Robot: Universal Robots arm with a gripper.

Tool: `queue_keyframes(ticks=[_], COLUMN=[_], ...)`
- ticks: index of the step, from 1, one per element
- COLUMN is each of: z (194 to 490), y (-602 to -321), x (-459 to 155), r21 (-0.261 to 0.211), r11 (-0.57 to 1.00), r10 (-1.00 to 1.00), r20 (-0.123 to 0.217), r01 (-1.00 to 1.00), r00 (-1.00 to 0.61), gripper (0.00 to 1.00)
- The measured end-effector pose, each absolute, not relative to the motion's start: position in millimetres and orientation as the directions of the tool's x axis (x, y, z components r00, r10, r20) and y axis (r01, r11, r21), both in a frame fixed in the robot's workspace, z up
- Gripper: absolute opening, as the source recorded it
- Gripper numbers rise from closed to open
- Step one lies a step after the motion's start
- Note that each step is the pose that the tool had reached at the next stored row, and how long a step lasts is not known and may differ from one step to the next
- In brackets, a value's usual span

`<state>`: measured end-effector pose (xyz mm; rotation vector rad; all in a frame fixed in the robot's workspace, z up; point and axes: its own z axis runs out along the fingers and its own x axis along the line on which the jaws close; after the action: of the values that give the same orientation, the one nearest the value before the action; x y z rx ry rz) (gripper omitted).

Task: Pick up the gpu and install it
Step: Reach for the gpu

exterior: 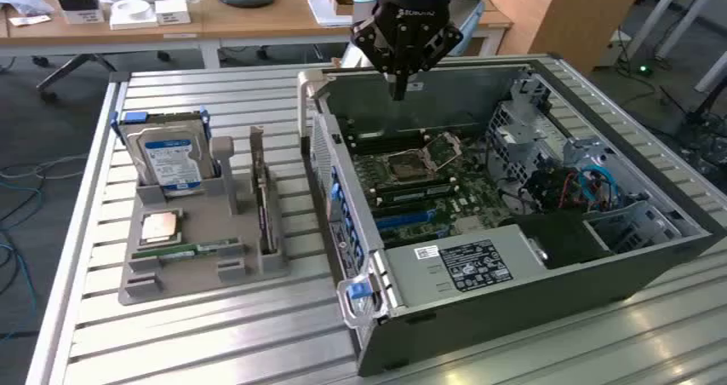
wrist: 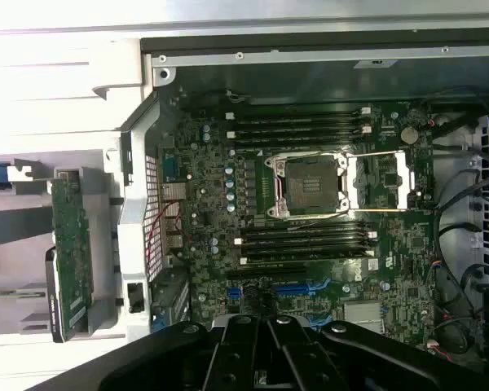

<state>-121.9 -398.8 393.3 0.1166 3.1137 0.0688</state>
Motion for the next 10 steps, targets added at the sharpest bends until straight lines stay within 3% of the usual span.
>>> queue_keyframes(ticks=[10], z=[393.3], y=[-398.9], x=[-121.9], r21=[0.045], r11=[0.996], r10=[0.075], r20=[-0.023], r01=[0.074], r00=[-0.997], gripper=[0.11])
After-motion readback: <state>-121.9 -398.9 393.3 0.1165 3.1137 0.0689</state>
